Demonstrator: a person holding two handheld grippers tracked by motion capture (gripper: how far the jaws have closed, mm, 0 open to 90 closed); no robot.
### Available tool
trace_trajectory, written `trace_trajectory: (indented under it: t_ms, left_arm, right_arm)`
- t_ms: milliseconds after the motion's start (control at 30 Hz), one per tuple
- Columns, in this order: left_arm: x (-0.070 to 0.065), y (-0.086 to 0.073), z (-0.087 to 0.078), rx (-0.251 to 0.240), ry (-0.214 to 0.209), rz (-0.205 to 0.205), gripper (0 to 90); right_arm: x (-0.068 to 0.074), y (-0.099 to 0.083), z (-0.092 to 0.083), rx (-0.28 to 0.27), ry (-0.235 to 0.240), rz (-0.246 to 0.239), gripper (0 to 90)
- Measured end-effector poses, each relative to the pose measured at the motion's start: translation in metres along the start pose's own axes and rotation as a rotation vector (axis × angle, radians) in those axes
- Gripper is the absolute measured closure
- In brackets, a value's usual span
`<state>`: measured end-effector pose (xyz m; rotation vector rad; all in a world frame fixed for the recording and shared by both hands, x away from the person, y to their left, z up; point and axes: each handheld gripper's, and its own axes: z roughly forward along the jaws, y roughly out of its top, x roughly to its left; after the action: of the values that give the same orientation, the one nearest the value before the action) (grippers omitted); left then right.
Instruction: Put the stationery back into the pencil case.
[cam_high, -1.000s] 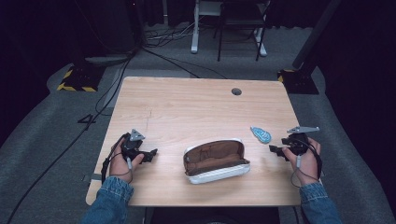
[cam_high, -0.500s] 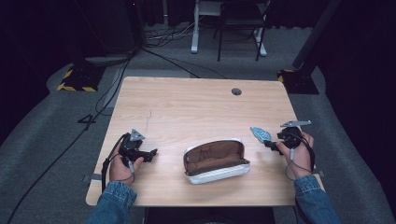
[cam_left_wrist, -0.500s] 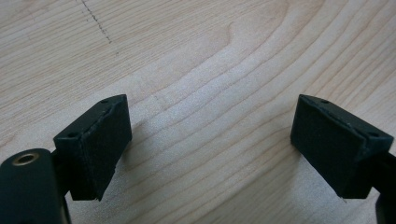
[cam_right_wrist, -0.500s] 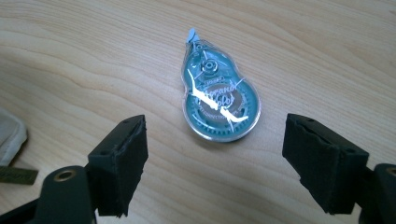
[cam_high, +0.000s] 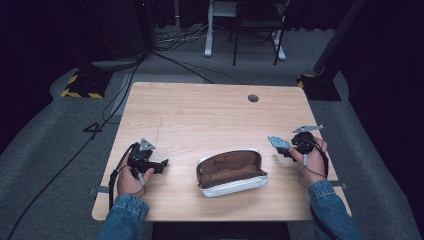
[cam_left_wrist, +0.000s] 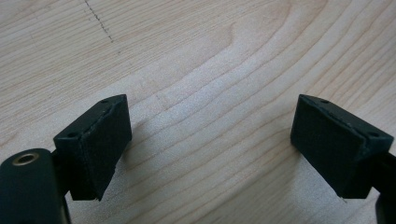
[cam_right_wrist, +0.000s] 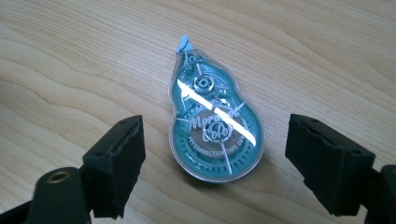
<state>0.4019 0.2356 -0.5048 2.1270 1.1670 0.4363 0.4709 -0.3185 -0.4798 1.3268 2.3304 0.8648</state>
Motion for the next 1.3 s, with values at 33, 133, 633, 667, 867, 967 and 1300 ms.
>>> trace_trajectory:
  t_ms: [33,133,633,667,867,967,1300]
  left_arm:
    - [0.0,0.0,0.0,0.0,0.0,0.0,12.6]
    - [0.0,0.0,0.0,-0.001,-0.001,0.0,12.6]
    - [0.0,0.0,0.0,0.0,0.003,-0.004,12.6]
    - [0.0,0.0,0.0,0.0,0.003,-0.004,12.6]
    - [0.0,0.0,0.0,0.0,0.003,-0.004,12.6]
    - [0.0,0.0,0.0,0.0,0.003,-0.004,12.6]
    - [0.0,0.0,0.0,0.0,0.003,-0.004,12.6]
  right_arm:
    - [0.0,0.0,0.0,0.0,0.0,0.0,20.2]
    - [0.001,0.002,0.005,0.002,0.0,-0.014,20.6]
    - [0.001,0.004,0.015,0.015,0.009,-0.035,35.7]
    - [0.002,0.004,0.013,0.016,0.017,-0.045,38.7]
    - [0.004,0.004,0.012,0.024,0.007,-0.036,39.4]
    - [0.005,0.004,0.012,0.024,0.009,-0.037,39.5]
    - [0.007,0.006,0.008,0.017,-0.002,-0.022,39.7]
